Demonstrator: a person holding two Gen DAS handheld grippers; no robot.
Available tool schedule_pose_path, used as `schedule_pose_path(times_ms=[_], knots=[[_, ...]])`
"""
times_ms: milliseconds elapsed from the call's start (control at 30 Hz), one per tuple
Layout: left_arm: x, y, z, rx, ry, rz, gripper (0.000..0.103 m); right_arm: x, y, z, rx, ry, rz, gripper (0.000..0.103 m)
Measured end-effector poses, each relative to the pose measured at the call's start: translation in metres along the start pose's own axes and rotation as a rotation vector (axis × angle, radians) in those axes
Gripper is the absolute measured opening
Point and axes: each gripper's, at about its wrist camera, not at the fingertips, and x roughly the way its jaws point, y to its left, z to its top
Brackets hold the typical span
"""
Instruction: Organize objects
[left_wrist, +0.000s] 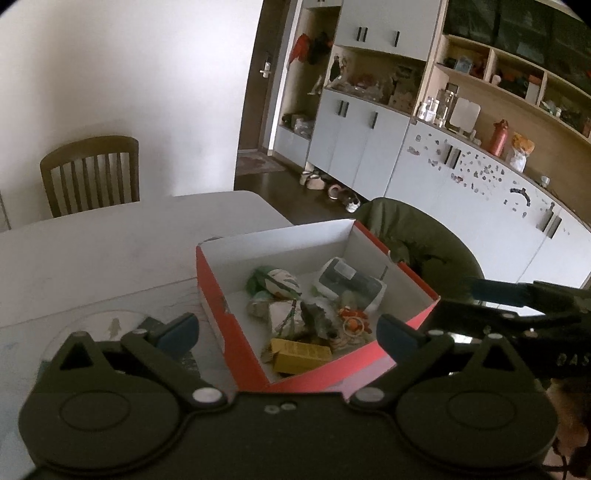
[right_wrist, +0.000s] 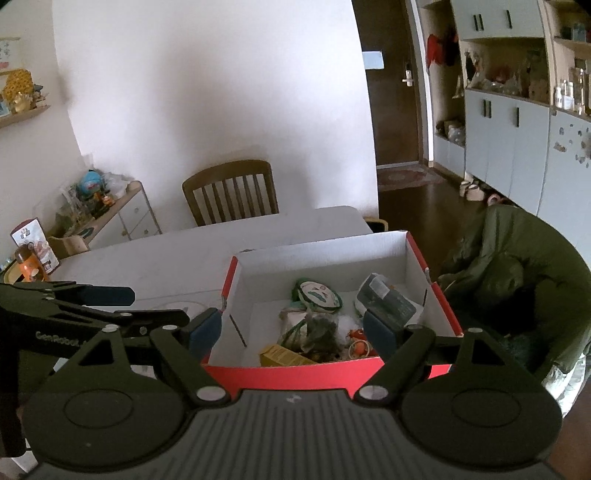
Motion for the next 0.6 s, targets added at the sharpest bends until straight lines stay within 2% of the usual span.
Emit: schedule_pose_path(times_ms=[267, 600], knots=[[-0.002, 0.001, -0.004, 0.005, 0.006, 0.001, 0.102, -0.008, 0.006, -0.013, 0.016, -0.044, -0.050, 0.084], [-0.004, -0.001, -0.006, 0.026, -0.006, 0.014, 0.102, -0.005, 0.008, -0.016, 0.023, -0.013, -0.073, 0.084]])
